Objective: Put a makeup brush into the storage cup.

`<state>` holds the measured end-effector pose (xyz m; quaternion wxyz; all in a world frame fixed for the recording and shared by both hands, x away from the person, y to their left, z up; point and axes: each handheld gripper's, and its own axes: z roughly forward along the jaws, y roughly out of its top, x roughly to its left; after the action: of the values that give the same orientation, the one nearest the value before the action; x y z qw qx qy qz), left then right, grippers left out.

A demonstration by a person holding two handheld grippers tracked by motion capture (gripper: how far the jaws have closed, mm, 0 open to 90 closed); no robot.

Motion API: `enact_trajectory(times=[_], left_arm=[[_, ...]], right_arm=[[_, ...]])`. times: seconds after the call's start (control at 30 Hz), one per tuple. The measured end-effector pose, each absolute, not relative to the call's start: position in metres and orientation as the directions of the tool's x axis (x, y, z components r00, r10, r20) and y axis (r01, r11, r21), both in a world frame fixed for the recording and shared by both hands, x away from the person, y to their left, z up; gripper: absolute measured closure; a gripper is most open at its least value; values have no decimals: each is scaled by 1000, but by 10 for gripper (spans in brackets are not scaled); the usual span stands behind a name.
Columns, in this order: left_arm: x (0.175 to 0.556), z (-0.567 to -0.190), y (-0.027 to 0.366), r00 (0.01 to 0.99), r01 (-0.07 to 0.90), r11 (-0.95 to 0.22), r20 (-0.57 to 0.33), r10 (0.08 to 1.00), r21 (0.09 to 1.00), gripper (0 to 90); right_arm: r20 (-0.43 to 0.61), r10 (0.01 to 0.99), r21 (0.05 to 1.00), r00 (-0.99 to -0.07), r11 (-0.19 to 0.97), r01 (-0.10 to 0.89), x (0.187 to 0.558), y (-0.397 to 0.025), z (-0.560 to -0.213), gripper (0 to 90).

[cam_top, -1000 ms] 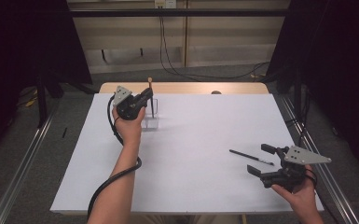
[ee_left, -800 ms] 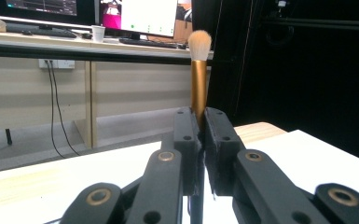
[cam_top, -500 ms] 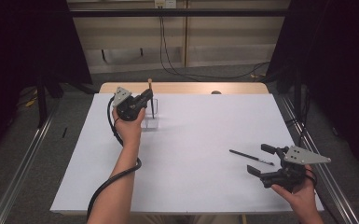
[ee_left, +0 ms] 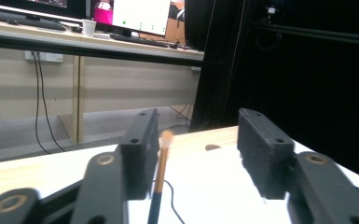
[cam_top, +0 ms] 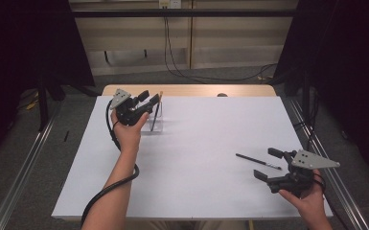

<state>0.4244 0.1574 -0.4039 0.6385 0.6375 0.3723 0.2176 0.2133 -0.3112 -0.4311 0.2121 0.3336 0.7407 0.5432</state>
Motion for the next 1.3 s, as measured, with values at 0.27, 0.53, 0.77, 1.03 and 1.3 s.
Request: enact_trajectory(times=[0.27, 0.53, 0.77, 1.03, 1.3], left_arm=[[417, -399, 160, 672, 176, 75, -175, 719, 982, 233], [408, -400, 166, 707, 178, 88, -190, 681, 980, 161], [401, -398, 173, 728, 182, 70, -182, 660, 981, 109], [394, -397, 179, 741, 189, 66, -186, 646, 980, 64], [387, -399, 182, 763, 191, 19, -161, 626, 981, 13]], right_arm=[[46, 722, 945, -690, 191, 264, 213, -310, -431, 59], [46, 722, 945, -690, 192, 264, 213, -310, -431, 59], [45, 723, 945, -689, 192, 264, 213, -309, -431, 59], [41, 722, 944, -690, 198, 263, 213, -308, -431, 59], [39, 724, 944, -689, 199, 263, 213, -308, -431, 59]])
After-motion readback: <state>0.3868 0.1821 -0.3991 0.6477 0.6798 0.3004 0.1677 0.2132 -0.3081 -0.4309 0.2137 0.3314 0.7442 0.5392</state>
